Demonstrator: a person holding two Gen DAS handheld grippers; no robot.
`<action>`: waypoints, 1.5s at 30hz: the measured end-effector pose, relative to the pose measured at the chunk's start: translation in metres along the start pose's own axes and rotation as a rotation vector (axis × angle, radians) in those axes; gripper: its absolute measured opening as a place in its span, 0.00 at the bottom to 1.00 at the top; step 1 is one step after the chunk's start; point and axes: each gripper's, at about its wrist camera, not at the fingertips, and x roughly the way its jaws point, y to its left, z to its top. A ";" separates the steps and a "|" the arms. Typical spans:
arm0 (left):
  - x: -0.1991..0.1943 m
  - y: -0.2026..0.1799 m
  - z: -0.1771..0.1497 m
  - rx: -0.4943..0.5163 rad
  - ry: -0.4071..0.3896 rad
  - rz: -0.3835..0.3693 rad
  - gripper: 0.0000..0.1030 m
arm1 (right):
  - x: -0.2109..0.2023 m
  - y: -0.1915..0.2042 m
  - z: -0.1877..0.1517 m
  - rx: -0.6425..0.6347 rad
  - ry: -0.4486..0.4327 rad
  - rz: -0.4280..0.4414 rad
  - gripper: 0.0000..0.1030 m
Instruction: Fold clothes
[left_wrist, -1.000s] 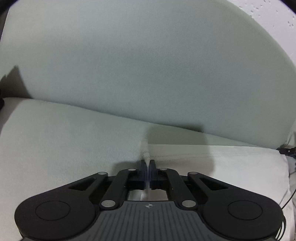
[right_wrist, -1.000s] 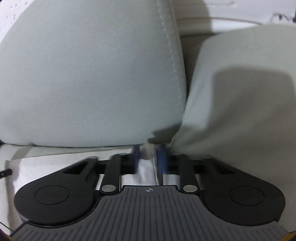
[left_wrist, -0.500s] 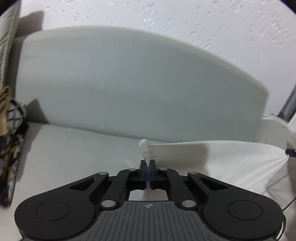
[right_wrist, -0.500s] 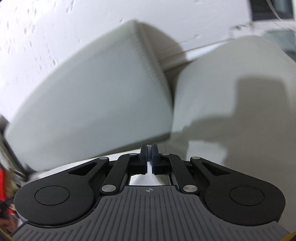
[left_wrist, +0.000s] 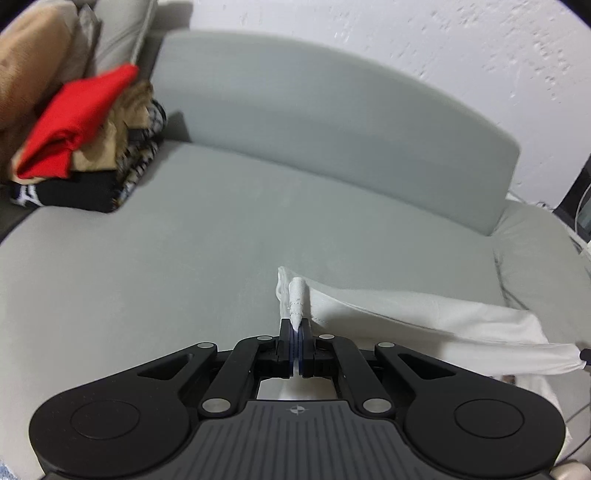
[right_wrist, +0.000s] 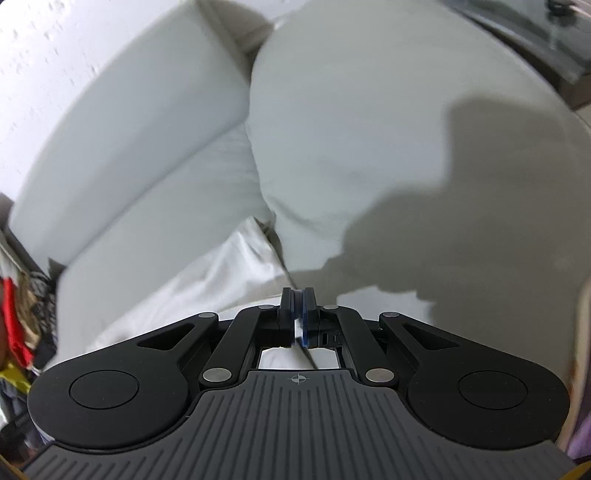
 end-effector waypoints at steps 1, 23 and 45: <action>-0.012 -0.002 -0.003 0.015 -0.020 0.000 0.00 | -0.009 -0.001 -0.004 0.009 -0.020 0.012 0.03; -0.076 -0.003 -0.063 -0.008 0.111 0.267 0.33 | -0.067 -0.023 -0.056 -0.092 0.001 -0.106 0.45; -0.028 0.023 -0.091 -0.810 0.207 -0.187 0.44 | -0.030 -0.035 -0.088 0.302 0.124 0.210 0.50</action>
